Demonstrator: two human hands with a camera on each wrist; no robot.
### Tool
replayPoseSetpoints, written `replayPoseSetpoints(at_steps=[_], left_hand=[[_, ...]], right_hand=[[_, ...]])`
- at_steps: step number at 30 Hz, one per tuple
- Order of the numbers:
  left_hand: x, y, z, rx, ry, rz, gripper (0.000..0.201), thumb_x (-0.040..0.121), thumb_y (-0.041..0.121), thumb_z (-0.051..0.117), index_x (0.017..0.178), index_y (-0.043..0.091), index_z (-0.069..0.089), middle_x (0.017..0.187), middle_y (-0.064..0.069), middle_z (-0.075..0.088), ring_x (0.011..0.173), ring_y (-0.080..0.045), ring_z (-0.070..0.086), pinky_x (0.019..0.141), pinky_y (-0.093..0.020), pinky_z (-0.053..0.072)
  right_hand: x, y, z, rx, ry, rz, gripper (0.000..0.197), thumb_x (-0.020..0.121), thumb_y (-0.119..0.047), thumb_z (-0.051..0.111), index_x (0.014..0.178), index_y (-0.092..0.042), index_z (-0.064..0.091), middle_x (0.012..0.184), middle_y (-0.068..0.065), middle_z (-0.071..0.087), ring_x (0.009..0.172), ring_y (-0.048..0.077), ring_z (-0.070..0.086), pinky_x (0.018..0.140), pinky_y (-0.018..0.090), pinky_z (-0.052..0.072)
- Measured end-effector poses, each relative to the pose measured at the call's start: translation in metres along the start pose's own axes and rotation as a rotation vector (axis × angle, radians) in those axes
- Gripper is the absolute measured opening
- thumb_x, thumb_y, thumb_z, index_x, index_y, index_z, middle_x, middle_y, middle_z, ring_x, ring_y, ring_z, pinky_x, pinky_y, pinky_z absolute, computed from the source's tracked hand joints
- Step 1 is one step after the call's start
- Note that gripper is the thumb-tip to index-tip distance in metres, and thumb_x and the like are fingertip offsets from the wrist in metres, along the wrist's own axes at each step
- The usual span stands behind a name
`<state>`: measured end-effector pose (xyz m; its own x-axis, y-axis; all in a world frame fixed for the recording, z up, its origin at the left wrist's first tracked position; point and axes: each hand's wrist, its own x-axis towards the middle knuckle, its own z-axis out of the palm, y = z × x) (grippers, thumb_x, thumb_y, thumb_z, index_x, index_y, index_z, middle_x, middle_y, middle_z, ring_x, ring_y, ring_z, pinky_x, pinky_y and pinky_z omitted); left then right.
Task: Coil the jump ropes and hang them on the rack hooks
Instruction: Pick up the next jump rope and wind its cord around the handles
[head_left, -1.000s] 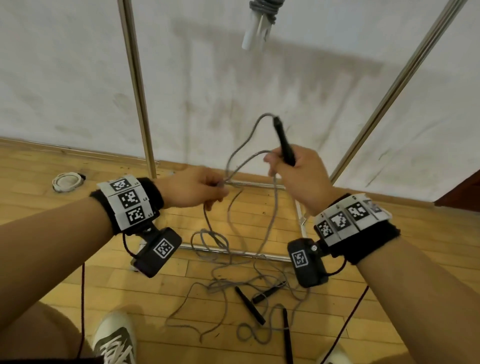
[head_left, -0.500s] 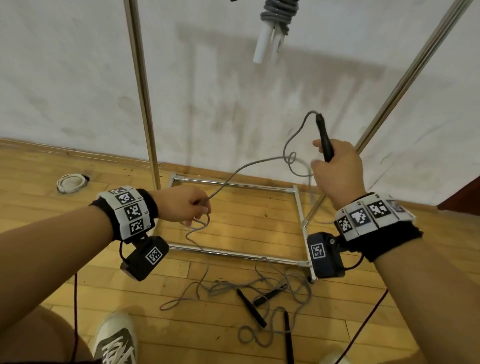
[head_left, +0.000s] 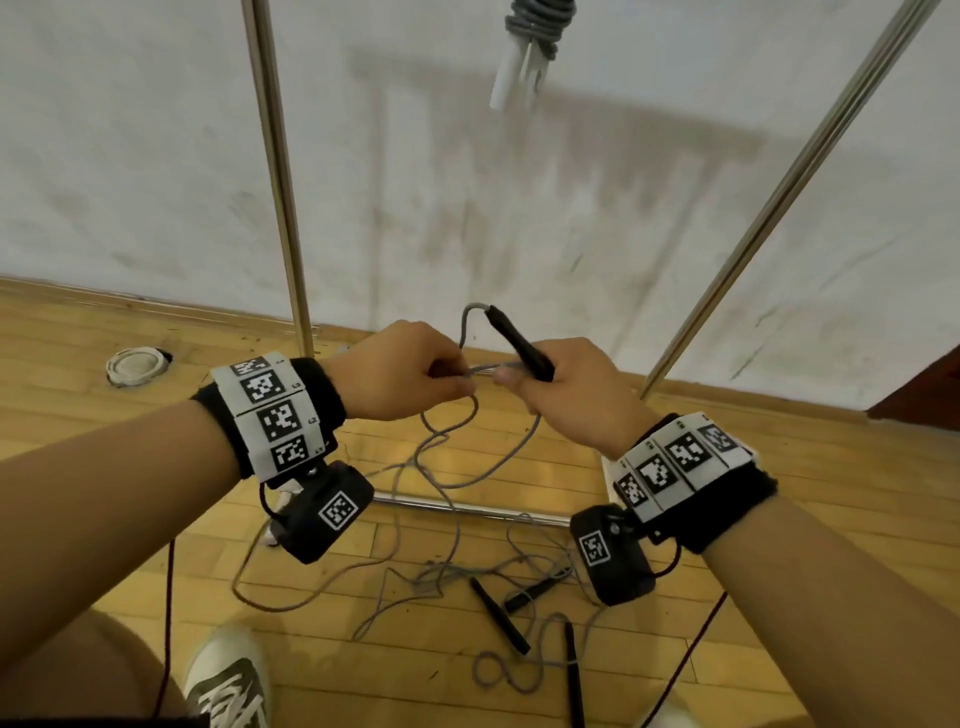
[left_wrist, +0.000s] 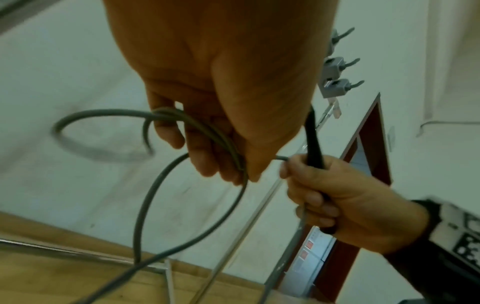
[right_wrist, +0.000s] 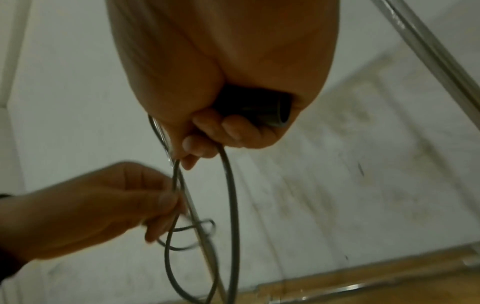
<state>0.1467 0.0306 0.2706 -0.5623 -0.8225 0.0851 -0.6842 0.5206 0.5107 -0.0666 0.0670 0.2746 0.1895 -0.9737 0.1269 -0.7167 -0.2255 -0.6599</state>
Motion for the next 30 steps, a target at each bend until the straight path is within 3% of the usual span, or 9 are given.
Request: replayPoseSetpoints(at_steps=[3,6,9,15,17,19,22,27,30], left_hand=[[-0.004,-0.012,-0.002,-0.005,-0.052,-0.032,0.014,0.089,0.038,0.070,0.085,0.025,0.073,0.080,0.006,0.070,0.073,-0.010,0.064,0.067,-0.031,0.053],[-0.007,-0.024,-0.004,0.009,-0.113,-0.042,0.003,0.086,0.032,0.071,0.088,0.033,0.071,0.086,0.013,0.069,0.080,-0.002,0.064,0.073,-0.028,0.053],[-0.010,-0.040,-0.010,0.047,-0.151,-0.118,0.022,0.086,0.016,0.059,0.087,0.036,0.067,0.090,0.014,0.067,0.087,-0.005,0.063,0.078,-0.030,0.053],[-0.014,-0.064,-0.016,0.277,-0.160,-0.201,0.020,0.100,0.021,0.039,0.095,0.031,0.055,0.092,0.004,0.063,0.079,-0.013,0.056,0.066,-0.031,0.040],[-0.014,-0.062,-0.016,0.282,-0.159,-0.183,0.022,0.104,0.029,0.035,0.092,0.028,0.053,0.090,0.003,0.063,0.077,-0.013,0.056,0.066,-0.031,0.039],[-0.013,-0.056,-0.015,0.290,-0.155,-0.149,0.030,0.106,0.035,0.032,0.088,0.024,0.053,0.086,0.002,0.062,0.075,-0.014,0.057,0.065,-0.032,0.042],[-0.012,-0.036,-0.011,0.311,-0.087,-0.061,0.034,0.105,0.039,0.031,0.079,0.025,0.048,0.076,0.006,0.056,0.068,-0.011,0.053,0.064,-0.035,0.044],[-0.001,0.007,-0.002,0.202,-0.012,0.067,0.033,0.105,0.040,0.035,0.077,0.026,0.047,0.072,0.006,0.055,0.064,-0.011,0.052,0.058,-0.030,0.040],[0.003,0.016,0.000,0.112,0.075,0.124,0.031,0.105,0.033,0.039,0.077,0.024,0.048,0.068,0.004,0.053,0.059,-0.008,0.048,0.053,-0.019,0.032]], right_hand=[[0.004,-0.001,-0.009,0.004,0.019,0.005,0.024,0.091,-0.037,0.065,0.081,-0.015,0.069,0.055,-0.006,0.052,0.045,0.006,0.046,0.049,0.019,0.037],[0.008,-0.001,-0.016,0.033,0.077,0.011,0.022,0.090,-0.034,0.066,0.079,-0.015,0.070,0.054,-0.007,0.049,0.045,0.007,0.043,0.053,0.025,0.037],[0.013,0.003,-0.029,0.047,0.176,0.033,0.024,0.087,-0.035,0.068,0.076,-0.013,0.070,0.054,-0.007,0.051,0.048,0.007,0.045,0.055,0.028,0.039],[0.018,0.028,-0.057,0.029,0.355,0.109,0.037,0.077,-0.043,0.068,0.072,-0.006,0.067,0.051,0.002,0.050,0.049,0.015,0.046,0.054,0.033,0.039],[0.017,0.038,-0.060,-0.013,0.348,0.169,0.032,0.074,-0.044,0.066,0.071,-0.012,0.069,0.057,0.006,0.058,0.054,0.016,0.053,0.058,0.035,0.046],[0.015,0.043,-0.060,-0.094,0.317,0.208,0.010,0.075,-0.038,0.068,0.076,-0.029,0.073,0.074,-0.005,0.069,0.070,0.014,0.064,0.069,0.035,0.054],[0.008,0.038,-0.045,-0.121,0.192,0.121,0.022,0.078,-0.030,0.075,0.095,-0.042,0.069,0.102,-0.006,0.069,0.085,0.012,0.064,0.075,0.029,0.050],[0.000,0.012,-0.001,0.052,-0.002,0.012,0.017,0.089,-0.041,0.067,0.101,-0.030,0.072,0.069,-0.020,0.065,0.061,0.000,0.059,0.061,0.022,0.044],[0.000,0.004,0.006,0.071,-0.046,0.004,0.020,0.094,-0.033,0.061,0.079,-0.026,0.073,0.062,-0.016,0.066,0.050,0.003,0.054,0.055,0.025,0.041]])
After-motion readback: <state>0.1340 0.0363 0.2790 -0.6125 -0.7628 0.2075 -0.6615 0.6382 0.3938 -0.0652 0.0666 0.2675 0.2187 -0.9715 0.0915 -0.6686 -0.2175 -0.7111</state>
